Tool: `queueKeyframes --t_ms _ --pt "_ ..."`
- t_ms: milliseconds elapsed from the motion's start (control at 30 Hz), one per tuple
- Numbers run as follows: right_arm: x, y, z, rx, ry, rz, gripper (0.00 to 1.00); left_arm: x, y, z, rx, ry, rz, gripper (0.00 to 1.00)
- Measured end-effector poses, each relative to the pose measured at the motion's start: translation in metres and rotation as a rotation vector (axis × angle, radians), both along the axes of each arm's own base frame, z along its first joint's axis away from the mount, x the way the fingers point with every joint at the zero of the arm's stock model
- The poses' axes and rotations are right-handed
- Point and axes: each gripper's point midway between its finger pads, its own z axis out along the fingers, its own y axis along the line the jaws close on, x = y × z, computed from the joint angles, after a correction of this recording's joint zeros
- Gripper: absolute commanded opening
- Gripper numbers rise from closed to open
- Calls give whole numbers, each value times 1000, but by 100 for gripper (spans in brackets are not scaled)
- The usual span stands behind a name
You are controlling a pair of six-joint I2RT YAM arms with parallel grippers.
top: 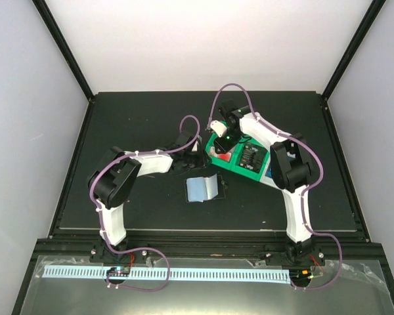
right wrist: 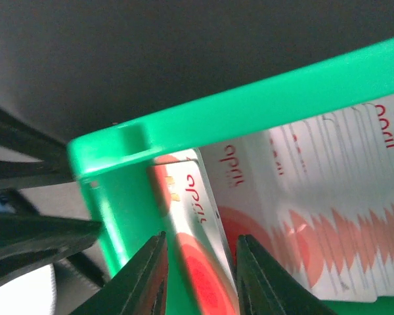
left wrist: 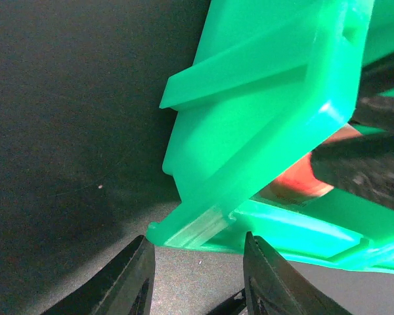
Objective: Put the credit cards into the card holder
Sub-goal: Pick up the credit card from the storage box.
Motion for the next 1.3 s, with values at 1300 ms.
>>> queueKeyframes --t_ms 1300 --pt "-37 24 2 49 72 53 58 -7 25 19 35 -67 63 38"
